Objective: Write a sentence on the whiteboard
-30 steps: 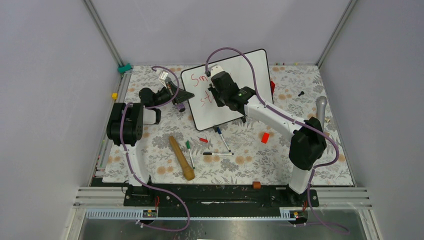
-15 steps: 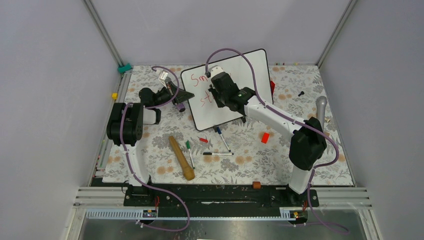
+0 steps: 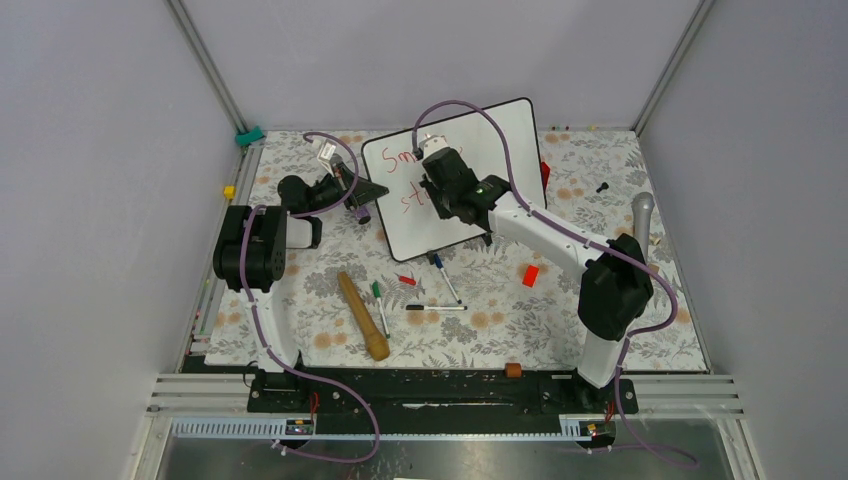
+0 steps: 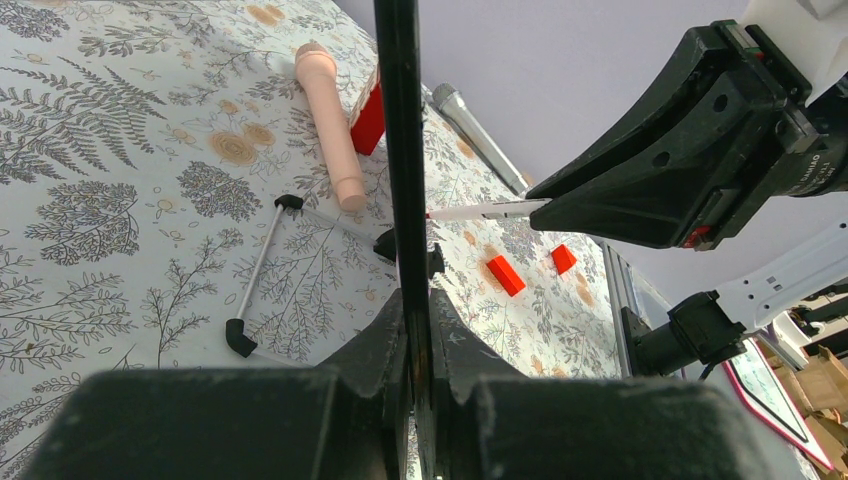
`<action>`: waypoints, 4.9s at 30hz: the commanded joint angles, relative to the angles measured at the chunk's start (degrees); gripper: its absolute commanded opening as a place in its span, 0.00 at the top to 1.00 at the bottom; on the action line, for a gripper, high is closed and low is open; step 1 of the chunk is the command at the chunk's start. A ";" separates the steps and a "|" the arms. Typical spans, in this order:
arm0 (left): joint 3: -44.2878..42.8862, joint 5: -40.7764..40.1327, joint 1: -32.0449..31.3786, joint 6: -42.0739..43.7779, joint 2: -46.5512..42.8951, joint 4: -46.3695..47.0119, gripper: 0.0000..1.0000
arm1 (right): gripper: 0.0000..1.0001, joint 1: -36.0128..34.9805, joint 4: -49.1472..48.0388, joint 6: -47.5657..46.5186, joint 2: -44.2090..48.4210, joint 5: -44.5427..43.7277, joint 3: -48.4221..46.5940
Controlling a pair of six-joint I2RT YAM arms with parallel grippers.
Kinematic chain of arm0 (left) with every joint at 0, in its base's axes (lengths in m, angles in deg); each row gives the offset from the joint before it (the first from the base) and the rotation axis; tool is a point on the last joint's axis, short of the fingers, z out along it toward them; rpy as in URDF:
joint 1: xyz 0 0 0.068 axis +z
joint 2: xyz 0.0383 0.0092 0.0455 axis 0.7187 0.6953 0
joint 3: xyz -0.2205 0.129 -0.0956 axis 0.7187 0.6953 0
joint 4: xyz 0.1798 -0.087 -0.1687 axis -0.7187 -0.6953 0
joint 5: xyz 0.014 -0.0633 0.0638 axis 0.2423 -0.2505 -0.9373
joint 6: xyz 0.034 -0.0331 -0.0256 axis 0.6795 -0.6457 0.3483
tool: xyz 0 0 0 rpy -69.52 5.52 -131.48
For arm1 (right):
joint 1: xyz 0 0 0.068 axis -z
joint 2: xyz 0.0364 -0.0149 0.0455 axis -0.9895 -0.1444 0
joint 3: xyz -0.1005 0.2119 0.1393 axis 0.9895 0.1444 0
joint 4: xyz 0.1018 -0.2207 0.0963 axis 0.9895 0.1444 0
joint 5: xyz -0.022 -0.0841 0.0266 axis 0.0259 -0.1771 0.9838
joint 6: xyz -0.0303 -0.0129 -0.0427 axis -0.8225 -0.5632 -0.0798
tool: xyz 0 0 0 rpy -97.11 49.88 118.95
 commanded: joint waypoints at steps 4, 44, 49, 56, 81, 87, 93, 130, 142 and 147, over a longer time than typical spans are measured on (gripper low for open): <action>-0.21 6.35 -0.85 6.06 -0.28 5.53 1.00 | 1.00 1.05 -1.85 -0.73 2.29 -0.50 0.68; -0.34 6.34 -0.85 5.89 -0.14 5.53 1.00 | 1.00 3.36 -5.33 0.75 2.39 3.66 -0.56; -0.47 6.32 -0.85 5.89 -0.09 5.53 1.00 | 1.00 3.42 -4.52 0.47 1.31 2.60 -2.01; -0.54 6.42 -0.83 5.80 0.03 5.53 1.00 | 1.00 3.45 -1.92 0.51 -0.25 1.85 -3.48; -0.22 6.36 -0.85 6.06 -0.24 5.53 1.00 | 1.00 3.47 0.34 0.70 -0.55 0.45 -2.24; -0.26 6.33 -0.85 6.06 -0.25 5.54 1.00 | 1.00 3.89 0.48 0.76 -1.24 -0.14 -4.13; -0.30 6.24 -0.84 6.06 -0.23 5.53 1.00 | 1.00 4.02 0.74 0.76 -1.74 -0.11 -5.50; -0.13 6.25 -0.85 6.31 -0.41 5.53 1.00 | 1.00 4.69 2.61 2.10 -2.08 3.84 -3.37; -0.25 6.27 -0.83 6.15 -0.27 5.53 1.00 | 1.00 4.58 3.24 3.07 -1.20 7.29 -0.51; -0.07 6.27 -0.85 6.20 -0.40 5.53 1.00 | 1.00 4.37 3.18 3.46 -1.04 8.39 -0.79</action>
